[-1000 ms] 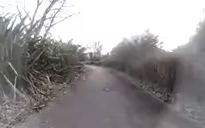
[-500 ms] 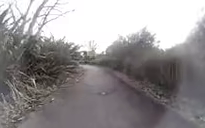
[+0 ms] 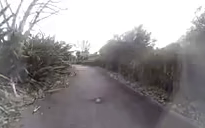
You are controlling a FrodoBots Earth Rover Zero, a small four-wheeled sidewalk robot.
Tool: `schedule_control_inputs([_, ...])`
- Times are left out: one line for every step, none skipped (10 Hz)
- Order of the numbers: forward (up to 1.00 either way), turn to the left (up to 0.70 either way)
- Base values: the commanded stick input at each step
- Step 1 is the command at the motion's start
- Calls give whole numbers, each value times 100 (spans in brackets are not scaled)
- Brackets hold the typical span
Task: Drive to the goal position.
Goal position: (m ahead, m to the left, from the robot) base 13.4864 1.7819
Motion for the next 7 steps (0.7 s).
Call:
schedule_control_inputs([70, -1])
schedule_control_inputs([70, 0])
schedule_control_inputs([70, 0])
schedule_control_inputs([70, 0])
schedule_control_inputs([70, 0])
schedule_control_inputs([70, 0])
schedule_control_inputs([70, 0])
